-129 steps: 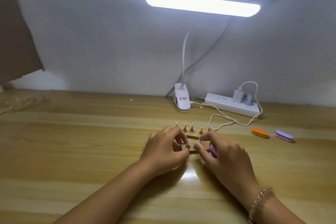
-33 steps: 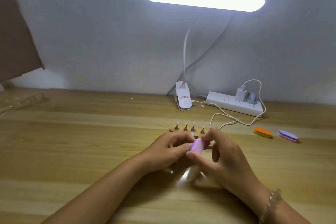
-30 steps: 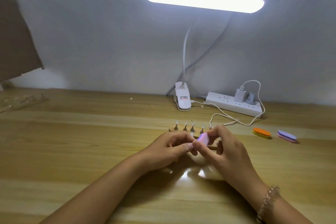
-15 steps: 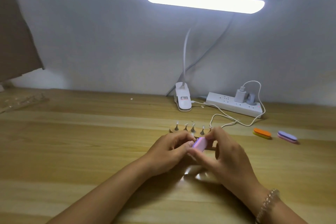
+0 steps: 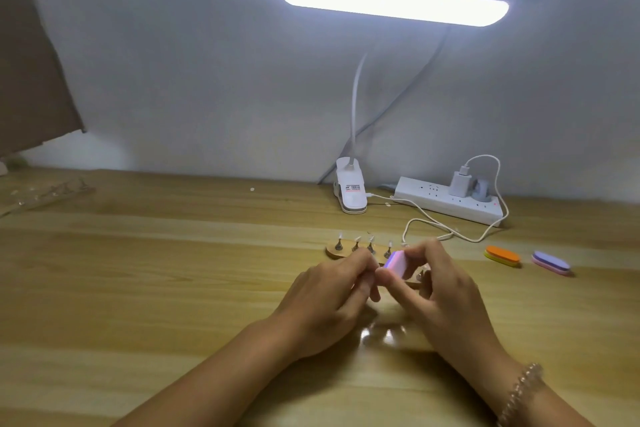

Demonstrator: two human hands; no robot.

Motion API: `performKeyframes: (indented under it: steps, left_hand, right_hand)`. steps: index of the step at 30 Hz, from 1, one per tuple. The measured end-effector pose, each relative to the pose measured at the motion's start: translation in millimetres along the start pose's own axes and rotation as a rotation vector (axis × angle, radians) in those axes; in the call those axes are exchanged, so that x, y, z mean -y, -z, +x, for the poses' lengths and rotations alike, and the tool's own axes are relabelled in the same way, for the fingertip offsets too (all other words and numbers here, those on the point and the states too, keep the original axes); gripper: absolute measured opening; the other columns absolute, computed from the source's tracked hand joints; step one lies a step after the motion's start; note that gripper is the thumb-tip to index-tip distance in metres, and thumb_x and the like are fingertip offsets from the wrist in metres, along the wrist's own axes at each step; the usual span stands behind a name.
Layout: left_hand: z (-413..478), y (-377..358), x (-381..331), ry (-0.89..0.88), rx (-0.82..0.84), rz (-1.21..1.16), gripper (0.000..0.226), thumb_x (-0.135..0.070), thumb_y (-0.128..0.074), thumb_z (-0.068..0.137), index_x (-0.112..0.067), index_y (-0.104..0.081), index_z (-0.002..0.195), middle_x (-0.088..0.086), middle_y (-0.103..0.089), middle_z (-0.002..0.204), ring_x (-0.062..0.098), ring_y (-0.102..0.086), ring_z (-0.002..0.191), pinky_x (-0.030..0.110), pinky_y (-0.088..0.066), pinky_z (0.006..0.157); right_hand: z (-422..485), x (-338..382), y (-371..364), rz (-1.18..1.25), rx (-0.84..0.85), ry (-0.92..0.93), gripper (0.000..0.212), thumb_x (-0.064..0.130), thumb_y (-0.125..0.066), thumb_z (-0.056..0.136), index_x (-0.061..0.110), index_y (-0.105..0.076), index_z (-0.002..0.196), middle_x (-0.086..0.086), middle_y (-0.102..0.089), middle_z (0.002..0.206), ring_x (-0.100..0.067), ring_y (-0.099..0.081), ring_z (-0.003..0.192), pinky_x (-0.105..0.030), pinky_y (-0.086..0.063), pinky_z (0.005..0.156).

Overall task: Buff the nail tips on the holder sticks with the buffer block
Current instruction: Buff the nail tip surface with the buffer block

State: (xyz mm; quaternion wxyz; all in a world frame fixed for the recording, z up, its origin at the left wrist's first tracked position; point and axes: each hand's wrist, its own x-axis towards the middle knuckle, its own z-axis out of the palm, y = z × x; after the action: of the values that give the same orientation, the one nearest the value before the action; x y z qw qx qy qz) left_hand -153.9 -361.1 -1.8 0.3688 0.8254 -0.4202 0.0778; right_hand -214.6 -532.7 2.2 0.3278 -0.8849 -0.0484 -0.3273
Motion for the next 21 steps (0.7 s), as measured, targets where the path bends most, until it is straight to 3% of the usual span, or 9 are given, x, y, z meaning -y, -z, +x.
performKeyframes:
  steps: [2,4,6,9,11,14,18,20,21]
  left_hand:
    - [-0.2,0.1,0.4,-0.010,0.021,0.012,0.008,-0.035,-0.042,0.095,-0.030,-0.048,0.098,-0.022,-0.062,0.084,0.006,-0.053,0.070,0.037,-0.046,0.066]
    - [-0.4,1.2,-0.2,-0.014,0.041,0.032,0.016,-0.035,-0.042,0.091,-0.028,-0.051,0.102,-0.013,-0.064,0.088,0.018,-0.055,0.073,0.042,-0.047,0.066]
    - [-0.6,1.5,-1.6,-0.017,0.029,0.042,0.017,-0.035,-0.042,0.091,-0.027,-0.052,0.102,-0.009,-0.065,0.090,0.025,-0.057,0.077,0.045,-0.048,0.067]
    - [-0.6,0.4,-3.2,-0.007,-0.008,0.016,0.013,-0.037,-0.038,0.098,-0.031,-0.050,0.098,-0.015,-0.068,0.090,0.016,-0.063,0.081,0.041,-0.050,0.072]
    - [-0.2,-0.3,-3.3,0.011,-0.026,0.004,0.012,-0.038,-0.038,0.099,-0.032,-0.049,0.098,-0.017,-0.070,0.090,0.008,-0.061,0.076,0.038,-0.050,0.073]
    - [0.4,-0.9,-2.0,0.024,-0.036,0.010,0.012,-0.041,-0.040,0.097,-0.032,-0.049,0.098,-0.019,-0.069,0.086,0.005,-0.053,0.067,0.036,-0.047,0.068]
    - [1.3,1.4,-2.3,0.028,-0.032,-0.024,0.017,-0.035,-0.043,0.092,-0.025,-0.055,0.100,-0.012,-0.064,0.083,0.017,-0.056,0.072,0.040,-0.046,0.066]
    - [3.3,1.9,-0.2,0.049,-0.018,-0.148,0.016,-0.030,-0.047,0.095,-0.021,-0.059,0.095,-0.010,-0.064,0.083,0.013,-0.060,0.076,0.034,-0.047,0.068]
    - [4.3,2.1,0.7,0.061,-0.001,-0.234,0.013,-0.026,-0.050,0.097,-0.021,-0.061,0.091,-0.012,-0.064,0.081,0.005,-0.060,0.076,0.025,-0.045,0.069]
  right_hand:
    - [-1.7,1.0,0.2,-0.049,-0.007,0.055,0.044,0.066,-0.062,0.079,0.024,-0.052,0.089,0.021,-0.052,0.073,0.008,-0.050,0.062,-0.014,-0.033,0.054]
    - [-6.2,4.7,-3.1,-0.092,0.043,0.141,0.045,0.066,-0.061,0.078,0.024,-0.053,0.090,0.023,-0.047,0.071,0.005,-0.047,0.057,-0.008,-0.030,0.051]
    - [-5.2,5.3,-4.3,-0.038,0.069,0.112,0.048,0.069,-0.062,0.077,0.023,-0.053,0.089,0.021,-0.052,0.073,-0.004,-0.047,0.057,-0.012,-0.033,0.052]
    - [3.2,-0.8,-0.5,0.155,-0.009,-0.074,0.046,0.064,-0.060,0.072,0.021,-0.055,0.088,0.010,-0.062,0.076,-0.010,-0.055,0.062,-0.028,-0.043,0.059]
    - [4.9,-4.9,3.4,0.226,-0.069,-0.142,0.042,0.061,-0.058,0.074,0.022,-0.057,0.091,0.008,-0.065,0.081,-0.016,-0.061,0.070,-0.030,-0.045,0.063]
    - [1.3,-3.1,3.5,0.202,-0.087,-0.098,0.037,0.061,-0.060,0.080,0.026,-0.055,0.095,0.014,-0.062,0.085,-0.014,-0.058,0.064,-0.027,-0.043,0.060]
    - [-5.2,7.1,-3.7,-0.034,0.000,0.155,0.039,0.059,-0.060,0.082,0.025,-0.054,0.099,0.025,-0.050,0.077,0.003,-0.049,0.055,-0.011,-0.033,0.051]
    - [-3.9,6.6,-2.7,-0.027,0.000,0.124,0.043,0.062,-0.062,0.081,0.023,-0.056,0.099,0.024,-0.052,0.079,-0.003,-0.048,0.054,-0.016,-0.036,0.051]
    - [-1.7,5.5,-0.8,0.006,-0.016,0.064,0.046,0.066,-0.063,0.080,0.023,-0.056,0.097,0.020,-0.055,0.081,-0.007,-0.049,0.055,-0.021,-0.037,0.052]
